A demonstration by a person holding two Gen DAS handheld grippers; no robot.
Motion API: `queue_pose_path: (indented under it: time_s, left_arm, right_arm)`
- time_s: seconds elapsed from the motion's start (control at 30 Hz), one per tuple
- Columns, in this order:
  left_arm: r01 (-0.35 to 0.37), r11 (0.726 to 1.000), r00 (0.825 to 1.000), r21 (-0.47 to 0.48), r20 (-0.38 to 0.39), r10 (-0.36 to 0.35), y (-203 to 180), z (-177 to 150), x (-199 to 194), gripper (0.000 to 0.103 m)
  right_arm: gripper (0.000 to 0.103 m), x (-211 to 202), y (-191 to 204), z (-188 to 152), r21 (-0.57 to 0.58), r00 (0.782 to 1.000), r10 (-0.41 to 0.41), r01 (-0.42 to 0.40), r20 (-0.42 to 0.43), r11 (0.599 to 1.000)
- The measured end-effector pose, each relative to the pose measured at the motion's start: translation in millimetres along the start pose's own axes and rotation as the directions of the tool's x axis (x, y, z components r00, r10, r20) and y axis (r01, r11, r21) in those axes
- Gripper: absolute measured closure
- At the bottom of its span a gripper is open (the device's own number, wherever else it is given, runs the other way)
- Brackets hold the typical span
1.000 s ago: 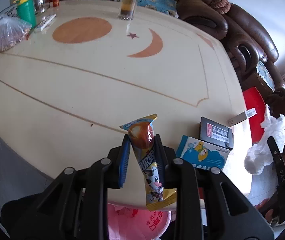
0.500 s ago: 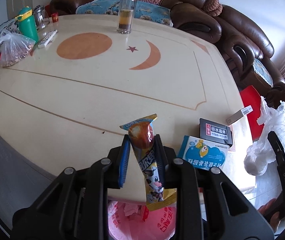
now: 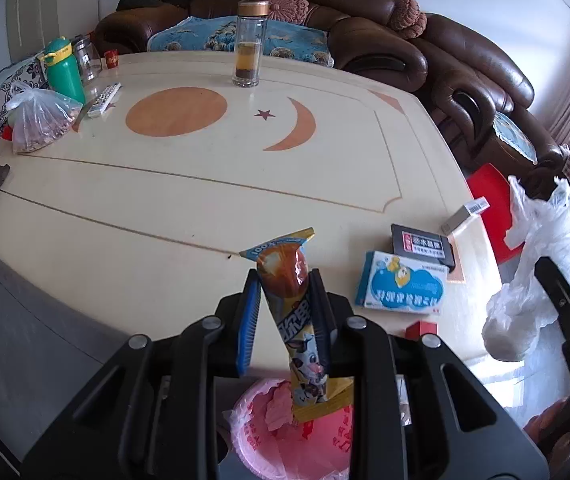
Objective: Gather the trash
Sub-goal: 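Carry the snack bar and clear plastic bag down over the pink bin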
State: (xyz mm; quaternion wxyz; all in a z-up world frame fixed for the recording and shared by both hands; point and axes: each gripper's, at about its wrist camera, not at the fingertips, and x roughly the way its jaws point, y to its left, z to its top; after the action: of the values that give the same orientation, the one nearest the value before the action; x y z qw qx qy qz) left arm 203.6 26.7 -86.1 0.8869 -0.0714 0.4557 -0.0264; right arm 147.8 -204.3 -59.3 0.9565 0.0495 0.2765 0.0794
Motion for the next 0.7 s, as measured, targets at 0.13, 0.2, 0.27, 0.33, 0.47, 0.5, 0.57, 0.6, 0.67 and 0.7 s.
queue_pose_path:
  time_s: [0.13,0.2,0.27,0.33,0.47,0.5,0.57,0.6,0.67,0.7]
  left_arm:
    - [0.014,1.0,1.0,0.019,-0.008,-0.014,1.2,-10.9,-11.9,0.078]
    - [0.012,0.999,1.0,0.034,0.001,-0.012,1.6,-17.6,-20.0,0.078]
    - [0.014,0.999,1.0,0.05,0.003,-0.015,0.9,-23.9,-26.0,0.078]
    - [0.013,0.998,1.0,0.066,0.006,-0.013,0.2,-30.2,-30.9,0.078]
    - [0.017,0.996,1.0,0.085,0.007,-0.018,1.3,-43.6,-39.5,0.078]
    - [0.018,0.996,1.0,0.09,0.007,-0.018,0.9,-46.3,-40.7,0.078]
    - [0.019,0.995,1.0,0.102,0.006,-0.02,0.5,-51.8,-42.7,0.078]
    - [0.018,0.994,1.0,0.109,0.006,-0.019,0.3,-55.3,-43.9,0.078]
    - [0.017,0.993,1.0,0.118,0.009,-0.018,0.4,-59.8,-45.2,0.078]
    - [0.018,0.992,1.0,0.125,0.008,-0.019,0.3,-63.3,-45.3,0.078]
  right_arm:
    - [0.077,-17.8,13.0,1.2,-0.009,1.0,0.015,-0.015,0.01,1.0]
    - [0.077,-28.4,20.6,0.1,-0.014,1.0,0.024,-0.023,0.016,1.0]
    - [0.077,-37.2,27.5,-1.9,-0.025,0.999,0.026,-0.026,0.02,0.999]
    - [0.077,-44.9,34.3,-4.7,-0.033,0.999,0.03,-0.029,0.02,0.999]
    - [0.077,-54.8,46.4,-15.0,-0.054,0.999,0.036,-0.036,0.002,0.998]
    - [0.077,-56.4,49.5,-18.7,-0.06,0.999,0.035,-0.035,-0.004,0.998]
    - [0.077,-57.6,53.3,-23.9,-0.065,0.999,0.035,-0.035,-0.016,0.997]
    - [0.077,-58.7,55.4,-27.7,-0.066,0.999,0.036,-0.038,-0.025,0.997]
    - [0.077,-60.6,57.4,-33.1,-0.069,0.999,0.035,-0.037,-0.035,0.997]
    - [0.077,-61.4,59.1,-36.8,-0.07,0.998,0.035,-0.038,-0.043,0.997]
